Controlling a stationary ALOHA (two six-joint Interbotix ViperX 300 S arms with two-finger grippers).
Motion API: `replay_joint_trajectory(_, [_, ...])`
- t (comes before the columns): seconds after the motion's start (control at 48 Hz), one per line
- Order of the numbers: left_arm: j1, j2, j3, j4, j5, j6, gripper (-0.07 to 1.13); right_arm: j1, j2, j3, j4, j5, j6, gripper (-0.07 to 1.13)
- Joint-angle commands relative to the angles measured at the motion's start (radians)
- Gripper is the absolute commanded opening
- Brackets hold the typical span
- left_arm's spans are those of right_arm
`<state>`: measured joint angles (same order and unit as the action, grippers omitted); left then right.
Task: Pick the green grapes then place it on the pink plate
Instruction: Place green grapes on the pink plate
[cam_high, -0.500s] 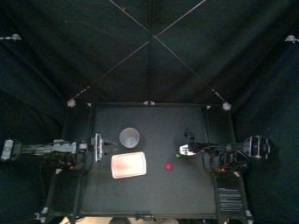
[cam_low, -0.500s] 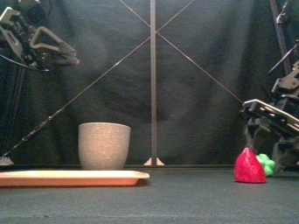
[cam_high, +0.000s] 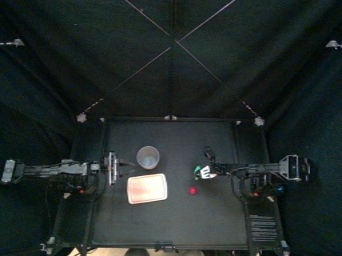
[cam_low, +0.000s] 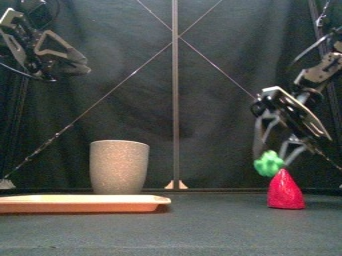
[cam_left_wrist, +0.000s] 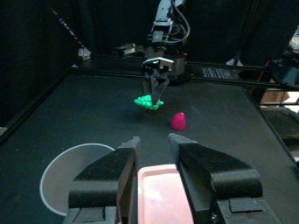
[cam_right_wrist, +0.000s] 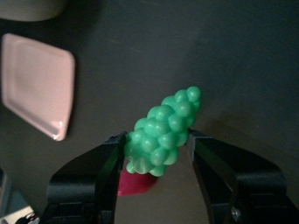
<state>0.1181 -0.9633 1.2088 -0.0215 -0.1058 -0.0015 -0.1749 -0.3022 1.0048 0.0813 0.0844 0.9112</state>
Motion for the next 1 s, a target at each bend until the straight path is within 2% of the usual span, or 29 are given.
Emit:
replay_joint_trajectory(0.021, [0.008, 0.006, -0.008, -0.003, -0.009, 0.003, 0.74, 0.043, -0.003, -0.112, -0.087, -0.011, 0.0, 0.58])
replay_joint_trajectory(0.312, [0.031, 0.002, -0.008, -0.003, -0.009, 0.003, 0.74, 0.149, 0.206, -0.325, -0.39, -0.081, 0.008, 0.58])
replay_joint_trajectory(0.542, [0.034, -0.003, -0.008, -0.003, -0.009, 0.003, 0.74, 0.201, 0.419, -0.518, -0.54, -0.149, 0.002, 0.58])
replay_joint_trajectory(0.646, [0.032, -0.003, -0.008, -0.003, -0.009, 0.003, 0.74, 0.224, 0.515, -0.609, -0.578, -0.164, 0.005, 0.58])
replay_joint_trajectory(1.0, [0.032, -0.005, -0.005, -0.003, -0.012, 0.006, 0.74, 0.238, 0.716, -0.798, -0.591, -0.137, 0.002, 0.58])
